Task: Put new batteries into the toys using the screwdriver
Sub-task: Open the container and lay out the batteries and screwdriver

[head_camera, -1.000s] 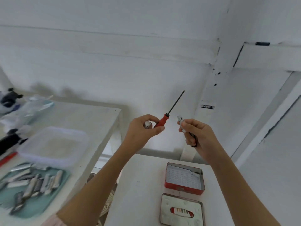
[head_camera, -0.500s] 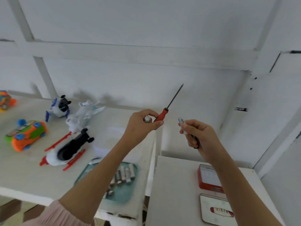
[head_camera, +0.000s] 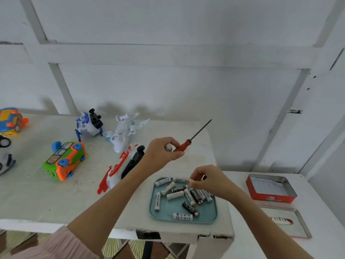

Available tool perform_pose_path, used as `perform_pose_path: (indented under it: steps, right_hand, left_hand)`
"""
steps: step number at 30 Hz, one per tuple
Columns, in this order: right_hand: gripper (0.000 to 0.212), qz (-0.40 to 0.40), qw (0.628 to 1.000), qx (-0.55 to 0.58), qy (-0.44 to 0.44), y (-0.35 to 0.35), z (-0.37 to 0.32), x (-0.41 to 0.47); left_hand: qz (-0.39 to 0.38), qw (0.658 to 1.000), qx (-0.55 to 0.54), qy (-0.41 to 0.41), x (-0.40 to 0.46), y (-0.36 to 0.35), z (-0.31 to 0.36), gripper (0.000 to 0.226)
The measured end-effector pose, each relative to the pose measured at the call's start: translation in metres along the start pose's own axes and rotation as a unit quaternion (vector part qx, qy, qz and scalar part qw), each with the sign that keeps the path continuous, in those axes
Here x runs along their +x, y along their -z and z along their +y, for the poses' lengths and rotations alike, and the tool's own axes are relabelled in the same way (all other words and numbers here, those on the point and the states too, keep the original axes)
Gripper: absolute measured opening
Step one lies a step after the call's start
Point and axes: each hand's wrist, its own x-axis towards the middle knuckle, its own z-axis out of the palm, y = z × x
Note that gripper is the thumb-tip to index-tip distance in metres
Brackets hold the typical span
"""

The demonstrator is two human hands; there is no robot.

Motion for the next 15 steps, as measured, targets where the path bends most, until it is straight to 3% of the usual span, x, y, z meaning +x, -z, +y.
perform_pose_path:
  steps: [7,10,15]
  right_hand:
    - [0.013,-0.018,0.997,-0.066,-0.036,-0.005,-0.005,0.002]
    - [0.032,-0.036,0.997,-0.033,-0.065,-0.001,-0.007,-0.001]
    - [0.037,0.029,0.997,-0.056,0.035,-0.007,-0.007,-0.006]
  left_hand:
    - [-0.031,0.999,-0.001,0.015,-0.011,0.000,-0.023,0.012]
    - [-0.028,0.999,0.000,0.018,-0.010,0.005,-0.029,0.011]
    - [-0.026,0.999,0.012,0.017,-0.017,0.005,-0.036,0.013]
